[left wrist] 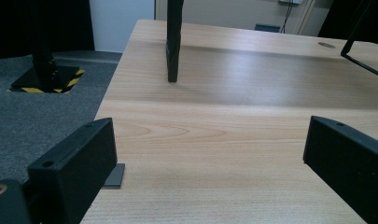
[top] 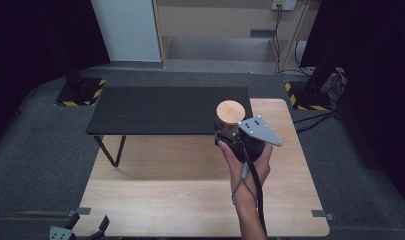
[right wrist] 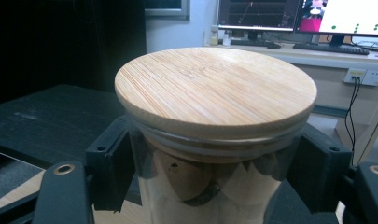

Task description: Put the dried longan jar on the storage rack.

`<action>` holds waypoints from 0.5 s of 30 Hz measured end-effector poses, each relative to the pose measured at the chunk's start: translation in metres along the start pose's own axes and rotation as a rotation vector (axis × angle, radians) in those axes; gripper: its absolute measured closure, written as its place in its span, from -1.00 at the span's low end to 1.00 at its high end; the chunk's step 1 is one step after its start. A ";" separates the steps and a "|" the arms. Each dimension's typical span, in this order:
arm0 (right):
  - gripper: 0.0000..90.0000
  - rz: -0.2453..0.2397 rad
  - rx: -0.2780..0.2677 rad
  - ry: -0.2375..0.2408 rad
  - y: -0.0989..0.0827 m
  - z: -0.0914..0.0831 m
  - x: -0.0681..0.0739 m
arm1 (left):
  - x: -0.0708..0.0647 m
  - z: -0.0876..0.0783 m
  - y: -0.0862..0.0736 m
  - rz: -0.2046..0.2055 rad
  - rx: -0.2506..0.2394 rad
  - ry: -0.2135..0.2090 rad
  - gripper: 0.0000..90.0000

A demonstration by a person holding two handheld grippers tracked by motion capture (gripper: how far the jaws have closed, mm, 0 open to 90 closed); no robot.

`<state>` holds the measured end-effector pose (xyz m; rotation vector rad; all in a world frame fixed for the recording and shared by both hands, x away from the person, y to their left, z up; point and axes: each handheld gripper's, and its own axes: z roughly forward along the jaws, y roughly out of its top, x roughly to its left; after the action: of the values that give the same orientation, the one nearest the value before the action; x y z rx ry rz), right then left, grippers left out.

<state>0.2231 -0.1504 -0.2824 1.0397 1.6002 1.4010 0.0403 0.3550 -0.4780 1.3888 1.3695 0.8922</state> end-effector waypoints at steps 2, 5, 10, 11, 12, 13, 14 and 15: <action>-0.43 0.005 0.009 -0.002 0.001 0.005 -0.002 | 0.000 0.001 0.000 0.001 0.003 -0.001 -0.97; -0.42 0.011 0.023 -0.005 0.002 0.013 -0.006 | 0.001 0.002 0.000 0.000 0.004 0.000 -0.97; -0.42 0.009 0.049 -0.015 0.005 0.028 -0.012 | 0.002 0.004 0.001 -0.002 0.007 0.000 -0.97; -0.43 0.009 0.055 -0.018 0.006 0.031 -0.012 | 0.003 0.005 0.001 -0.001 0.008 0.000 -0.97; -0.43 0.009 0.059 -0.022 0.006 0.034 -0.013 | 0.003 0.005 0.000 -0.002 0.009 0.000 -0.97; -0.42 0.007 0.068 -0.024 0.006 0.038 -0.014 | 0.003 0.006 0.001 -0.004 0.010 -0.001 -0.97; -0.43 0.009 0.073 -0.026 0.006 0.040 -0.015 | 0.003 0.006 0.001 -0.004 0.010 0.000 -0.97; -0.43 0.009 0.078 -0.027 0.006 0.044 -0.016 | 0.003 0.006 0.001 -0.005 0.010 0.000 -0.97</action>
<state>0.2697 -0.1480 -0.2814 1.1081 1.6440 1.3336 0.0469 0.3575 -0.4795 1.3925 1.3777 0.8833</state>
